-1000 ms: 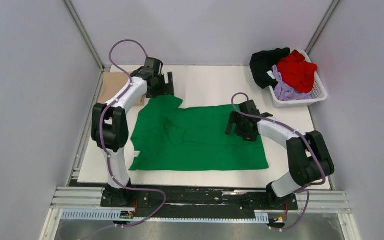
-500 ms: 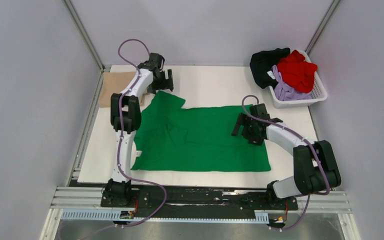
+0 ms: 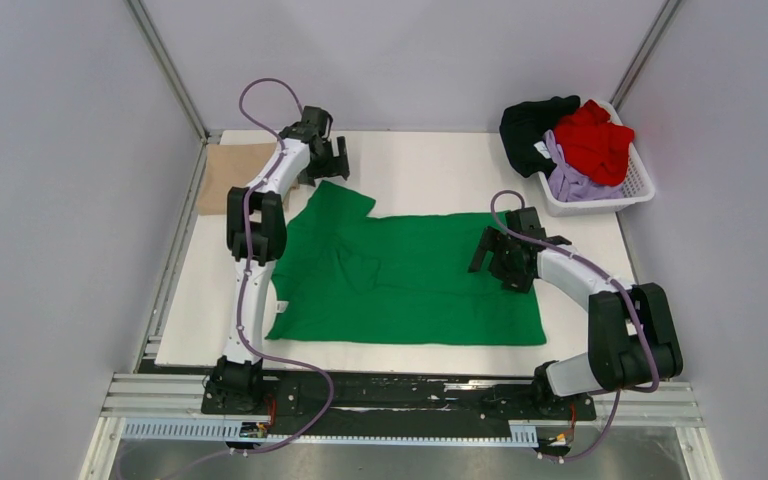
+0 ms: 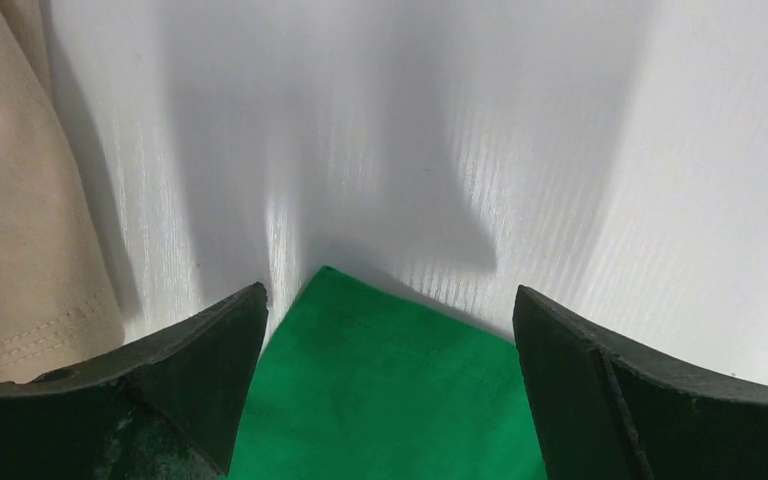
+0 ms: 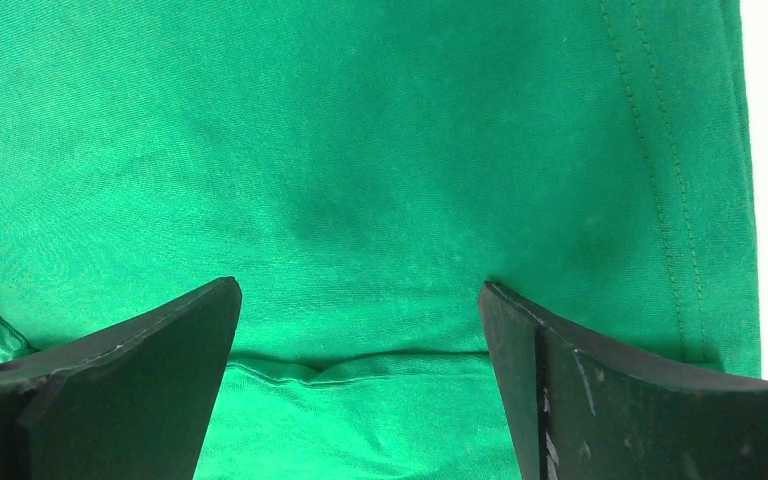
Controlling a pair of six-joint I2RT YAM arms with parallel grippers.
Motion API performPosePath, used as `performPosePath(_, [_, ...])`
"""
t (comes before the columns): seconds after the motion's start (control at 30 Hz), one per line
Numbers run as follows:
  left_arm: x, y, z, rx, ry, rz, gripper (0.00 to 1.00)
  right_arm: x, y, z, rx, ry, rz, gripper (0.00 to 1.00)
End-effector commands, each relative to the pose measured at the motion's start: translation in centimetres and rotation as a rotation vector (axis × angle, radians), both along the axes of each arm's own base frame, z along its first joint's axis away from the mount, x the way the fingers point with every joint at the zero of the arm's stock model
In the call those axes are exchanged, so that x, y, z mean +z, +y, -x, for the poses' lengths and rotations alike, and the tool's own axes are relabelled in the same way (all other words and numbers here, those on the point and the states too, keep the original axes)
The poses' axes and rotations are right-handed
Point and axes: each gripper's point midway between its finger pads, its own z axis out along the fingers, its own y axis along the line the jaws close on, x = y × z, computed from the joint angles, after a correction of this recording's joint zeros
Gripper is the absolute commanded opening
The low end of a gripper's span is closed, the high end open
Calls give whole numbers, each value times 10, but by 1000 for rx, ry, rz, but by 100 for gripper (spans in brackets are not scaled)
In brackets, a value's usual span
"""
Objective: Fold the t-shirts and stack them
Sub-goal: Grab the side of the flattened tshirt furthest away from the robot with both arms
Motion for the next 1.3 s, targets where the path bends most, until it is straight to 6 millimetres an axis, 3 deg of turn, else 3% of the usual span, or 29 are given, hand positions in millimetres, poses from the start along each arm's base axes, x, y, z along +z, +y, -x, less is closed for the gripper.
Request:
performPosePath(0.0, [-18, -1, 5, 6, 48, -2, 98, -15, -20, 26, -7, 99, 78, 100])
performPosePath(0.37, [-36, -15, 28, -98, 108, -156, 61, -13, -19, 26, -1, 82, 73, 100])
performPosePath(0.53, [-45, -16, 37, -101, 143, -188, 53, -11, -19, 26, -1, 67, 70, 100])
performPosePath(0.8, [-47, -21, 38, -112, 151, -171, 20, -2, -18, 16, -9, 27, 65, 100])
performPosePath(0.93, [-30, -27, 28, -129, 95, -144, 0, 19, -13, -8, -18, -45, 43, 100])
performPosePath(1.27, [26, -45, 17, -197, -75, -50, 0, 90, -35, -90, -136, -264, 131, 100])
